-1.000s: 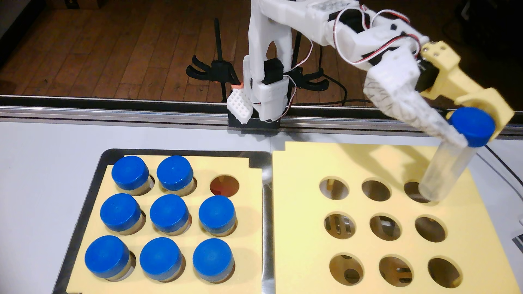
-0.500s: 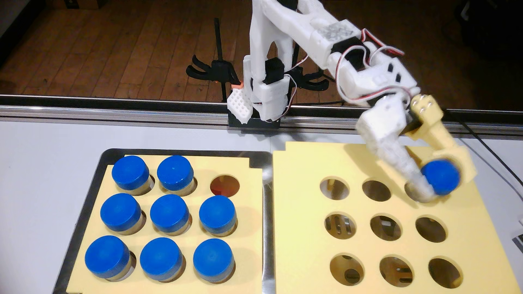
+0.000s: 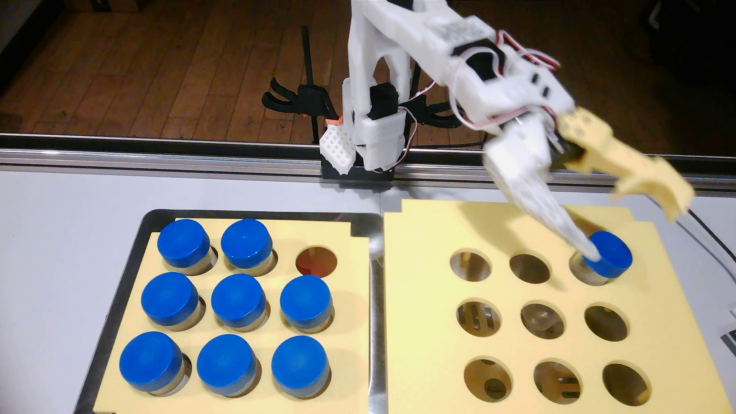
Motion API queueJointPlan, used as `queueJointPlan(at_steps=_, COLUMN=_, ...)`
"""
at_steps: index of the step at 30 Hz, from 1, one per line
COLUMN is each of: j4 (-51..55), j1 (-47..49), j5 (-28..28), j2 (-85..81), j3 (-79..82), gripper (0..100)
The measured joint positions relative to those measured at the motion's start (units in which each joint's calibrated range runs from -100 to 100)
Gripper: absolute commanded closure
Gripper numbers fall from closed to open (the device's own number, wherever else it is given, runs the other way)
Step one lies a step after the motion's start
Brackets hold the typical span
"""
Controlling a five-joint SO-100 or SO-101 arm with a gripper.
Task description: Move the test tubes
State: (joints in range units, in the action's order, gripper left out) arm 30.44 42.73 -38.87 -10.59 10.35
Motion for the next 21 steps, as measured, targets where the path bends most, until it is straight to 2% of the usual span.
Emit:
queueJointPlan(at_steps=4, j4=0.0, j1=-6.2, j5=-1.5, j2=-6.9, j3=0.8, gripper=66)
queueJointPlan(at_steps=6, j4=0.0, j1=-14.5, j5=-2.9, j2=-13.2, j3=4.8, gripper=66)
queueJointPlan(at_steps=8, j4=0.0, j1=-18.4, j5=-3.3, j2=-15.8, j3=7.3, gripper=66)
queueJointPlan(at_steps=12, j4=-0.1, j1=-30.4, j5=-3.5, j2=-24.2, j3=21.5, gripper=66)
queueJointPlan(at_steps=16, j4=-0.1, j1=-37.9, j5=-3.5, j2=-32.8, j3=35.1, gripper=66)
queueJointPlan(at_steps=21, j4=-0.1, j1=-44.5, j5=-3.6, j2=-37.9, j3=43.3, gripper=66)
